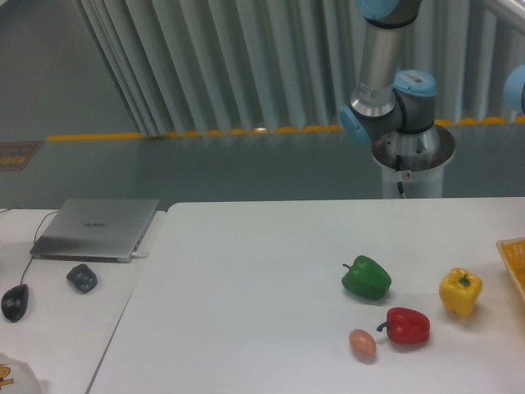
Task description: Place the triangular bread in the basket
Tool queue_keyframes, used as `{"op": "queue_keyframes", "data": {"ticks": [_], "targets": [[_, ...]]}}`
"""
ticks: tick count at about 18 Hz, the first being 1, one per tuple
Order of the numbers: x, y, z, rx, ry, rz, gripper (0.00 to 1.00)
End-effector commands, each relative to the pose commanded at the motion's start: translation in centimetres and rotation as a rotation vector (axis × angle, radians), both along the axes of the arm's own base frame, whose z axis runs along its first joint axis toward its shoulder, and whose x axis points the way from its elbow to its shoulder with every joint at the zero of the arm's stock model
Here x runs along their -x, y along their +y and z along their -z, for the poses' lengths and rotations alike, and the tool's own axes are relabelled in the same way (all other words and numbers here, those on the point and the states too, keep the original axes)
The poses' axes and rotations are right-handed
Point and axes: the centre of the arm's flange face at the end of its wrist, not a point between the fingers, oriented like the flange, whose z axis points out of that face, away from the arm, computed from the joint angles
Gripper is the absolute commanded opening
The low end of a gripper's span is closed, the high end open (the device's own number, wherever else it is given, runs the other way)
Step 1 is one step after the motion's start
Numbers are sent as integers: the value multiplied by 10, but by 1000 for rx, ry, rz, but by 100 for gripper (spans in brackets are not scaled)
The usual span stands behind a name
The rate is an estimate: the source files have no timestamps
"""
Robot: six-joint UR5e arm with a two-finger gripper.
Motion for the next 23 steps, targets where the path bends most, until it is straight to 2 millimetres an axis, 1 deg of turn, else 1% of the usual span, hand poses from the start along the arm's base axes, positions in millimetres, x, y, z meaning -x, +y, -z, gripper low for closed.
{"op": "queue_keyframes", "data": {"ticks": [2, 3, 8, 9, 10, 11, 13, 14, 17, 18, 19, 21, 23], "targets": [[-5, 6, 2, 1, -3, 11, 100], [-12, 16, 3, 3, -4, 30, 100], [-24, 29, 4, 5, -6, 55, 100], [-36, 42, 2, 9, 0, 68, 100], [-54, 55, -5, -1, 2, 47, 100], [-68, 67, -8, -14, -2, 0, 100], [-83, 80, -5, -12, -4, -24, 100], [-85, 79, -2, 3, -2, -24, 100], [-88, 79, 1, 8, -6, -23, 100], [-92, 79, 1, 9, -8, -18, 100], [-103, 81, -5, 5, -1, -8, 100], [-107, 80, 1, 20, -4, -12, 100], [-116, 88, 3, 18, -6, -33, 100]]}}
